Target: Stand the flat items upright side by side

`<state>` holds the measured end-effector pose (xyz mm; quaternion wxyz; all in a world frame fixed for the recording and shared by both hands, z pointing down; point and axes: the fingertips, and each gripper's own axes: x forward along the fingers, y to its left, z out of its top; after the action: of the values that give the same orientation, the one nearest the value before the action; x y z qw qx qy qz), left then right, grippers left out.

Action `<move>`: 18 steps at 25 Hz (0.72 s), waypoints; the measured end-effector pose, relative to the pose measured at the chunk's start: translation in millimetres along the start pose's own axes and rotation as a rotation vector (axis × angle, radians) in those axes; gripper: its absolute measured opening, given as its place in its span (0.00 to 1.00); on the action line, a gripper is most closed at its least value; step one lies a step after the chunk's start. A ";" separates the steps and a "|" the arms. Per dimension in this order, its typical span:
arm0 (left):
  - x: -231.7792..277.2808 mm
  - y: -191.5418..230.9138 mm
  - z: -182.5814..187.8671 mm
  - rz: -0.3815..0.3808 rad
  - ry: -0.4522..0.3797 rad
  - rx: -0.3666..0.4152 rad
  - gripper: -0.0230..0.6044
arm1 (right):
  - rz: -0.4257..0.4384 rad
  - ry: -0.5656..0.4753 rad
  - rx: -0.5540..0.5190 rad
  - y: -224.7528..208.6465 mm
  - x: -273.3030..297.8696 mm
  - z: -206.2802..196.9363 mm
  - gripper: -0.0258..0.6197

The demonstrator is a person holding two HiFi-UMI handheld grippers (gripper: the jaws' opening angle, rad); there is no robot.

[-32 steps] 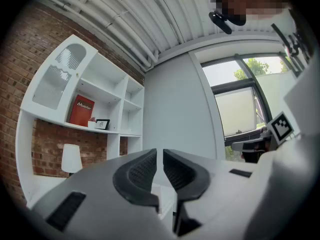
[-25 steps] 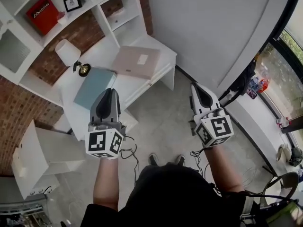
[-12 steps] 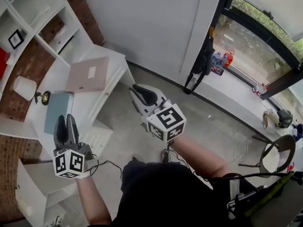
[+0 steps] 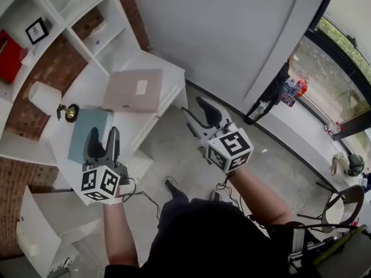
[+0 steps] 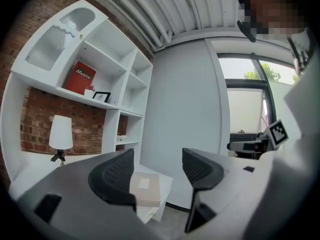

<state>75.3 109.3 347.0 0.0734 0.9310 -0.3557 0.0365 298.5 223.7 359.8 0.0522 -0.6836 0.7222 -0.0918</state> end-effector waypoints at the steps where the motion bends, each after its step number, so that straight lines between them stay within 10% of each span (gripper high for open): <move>1: 7.6 15.2 -0.8 -0.006 0.010 -0.004 0.49 | -0.007 0.011 0.004 3.9 13.6 -1.5 0.36; 18: 102.2 208.1 -34.6 -0.148 0.173 -0.125 0.49 | -0.143 0.176 0.083 41.1 185.9 -46.4 0.40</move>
<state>11.9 -105.4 416.4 0.1640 0.9418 -0.2798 0.0889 237.9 43.2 406.1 0.0101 -0.7197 0.6691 -0.1850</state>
